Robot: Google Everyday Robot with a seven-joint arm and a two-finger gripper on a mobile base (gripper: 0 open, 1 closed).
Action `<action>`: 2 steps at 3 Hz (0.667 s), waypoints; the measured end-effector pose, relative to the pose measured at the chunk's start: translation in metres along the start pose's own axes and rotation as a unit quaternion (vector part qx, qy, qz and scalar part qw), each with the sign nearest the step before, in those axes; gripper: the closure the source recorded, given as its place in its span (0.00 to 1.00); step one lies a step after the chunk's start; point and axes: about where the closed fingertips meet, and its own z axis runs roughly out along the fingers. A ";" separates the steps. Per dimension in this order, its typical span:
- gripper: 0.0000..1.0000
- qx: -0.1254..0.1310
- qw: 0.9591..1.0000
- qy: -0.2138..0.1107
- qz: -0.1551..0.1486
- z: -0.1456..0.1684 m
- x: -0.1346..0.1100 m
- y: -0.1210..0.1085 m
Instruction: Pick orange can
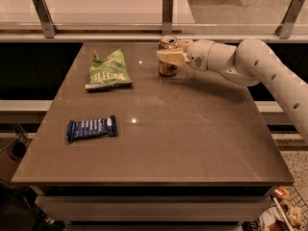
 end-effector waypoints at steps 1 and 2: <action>1.00 0.000 1.000 0.000 0.000 0.000 0.000 0.000; 1.00 -0.001 1.000 -0.002 -0.010 -0.002 -0.014 -0.001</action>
Offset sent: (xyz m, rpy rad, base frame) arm 0.0000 -0.0093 0.0325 -0.0208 -0.0450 -0.0014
